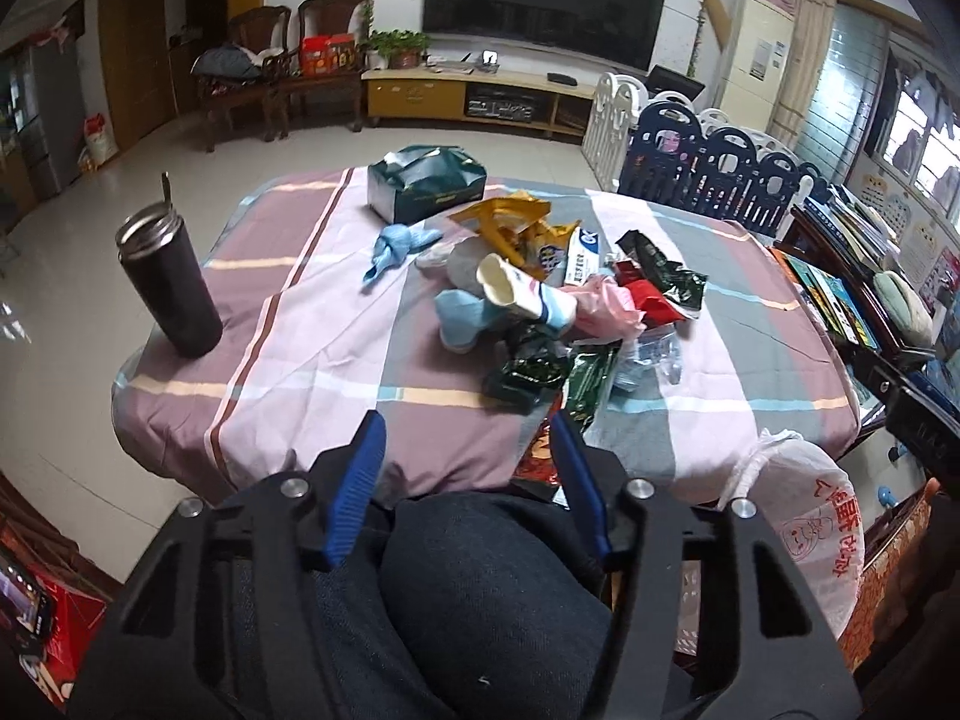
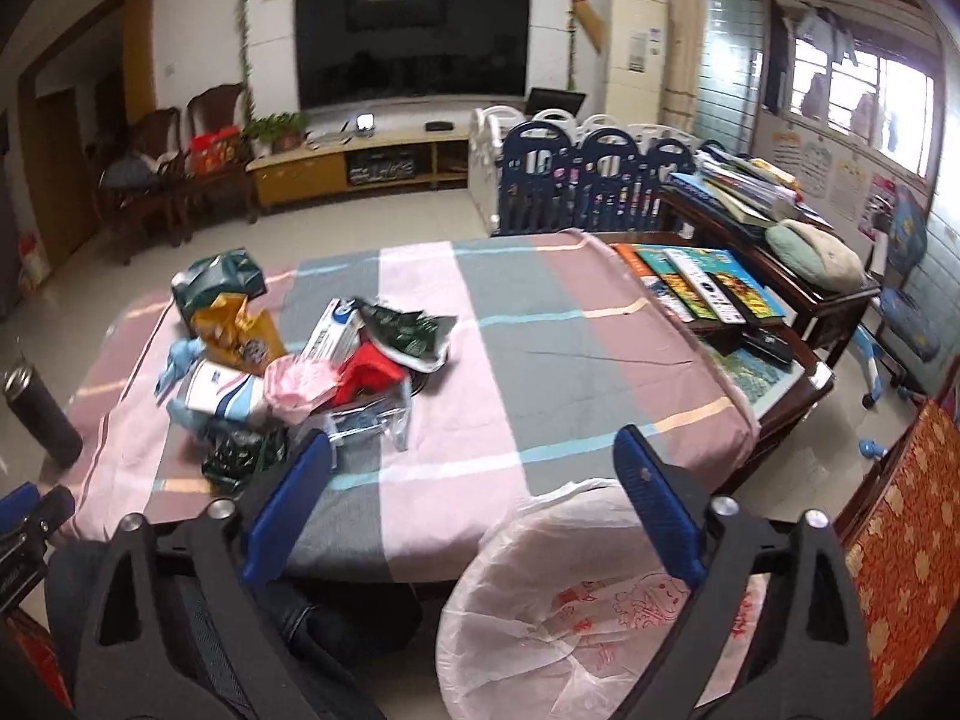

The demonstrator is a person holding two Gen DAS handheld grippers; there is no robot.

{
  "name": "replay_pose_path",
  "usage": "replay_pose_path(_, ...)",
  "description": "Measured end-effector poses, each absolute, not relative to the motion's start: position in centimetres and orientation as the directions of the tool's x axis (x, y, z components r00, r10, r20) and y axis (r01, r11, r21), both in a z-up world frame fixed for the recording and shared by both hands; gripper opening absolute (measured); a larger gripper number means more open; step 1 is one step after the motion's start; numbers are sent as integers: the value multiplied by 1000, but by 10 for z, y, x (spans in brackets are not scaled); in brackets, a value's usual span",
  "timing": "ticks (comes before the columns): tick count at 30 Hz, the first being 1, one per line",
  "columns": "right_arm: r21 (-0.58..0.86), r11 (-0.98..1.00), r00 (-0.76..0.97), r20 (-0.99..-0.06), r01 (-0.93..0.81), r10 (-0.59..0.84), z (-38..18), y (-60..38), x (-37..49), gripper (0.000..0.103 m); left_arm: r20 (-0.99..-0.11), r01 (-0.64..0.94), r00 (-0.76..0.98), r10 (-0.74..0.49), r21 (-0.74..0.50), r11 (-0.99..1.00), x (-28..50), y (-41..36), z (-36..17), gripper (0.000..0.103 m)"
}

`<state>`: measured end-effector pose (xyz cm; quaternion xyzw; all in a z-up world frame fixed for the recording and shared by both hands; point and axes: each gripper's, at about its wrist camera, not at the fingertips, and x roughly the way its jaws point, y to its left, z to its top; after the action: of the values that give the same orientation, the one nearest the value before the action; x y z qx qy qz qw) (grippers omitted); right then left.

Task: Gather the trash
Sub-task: 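Reach the right tool to the green snack wrapper and close on it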

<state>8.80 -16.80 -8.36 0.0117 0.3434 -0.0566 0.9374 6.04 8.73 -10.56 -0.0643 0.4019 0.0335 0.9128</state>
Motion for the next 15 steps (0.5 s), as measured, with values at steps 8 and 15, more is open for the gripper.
replay_pose_path(8, 17, 999, 731, -682, 40, -18, -98, -149, 114, 54, -736, -145, 677, -15, -153, 977, 67, 97, -118, 58)
replay_pose_path(15, -9, 1000, 700, -714, -1, -6, -121, -141, 132, 54, -747, -313, 663, 48, -219, 924, 70, 137, -125, 61)
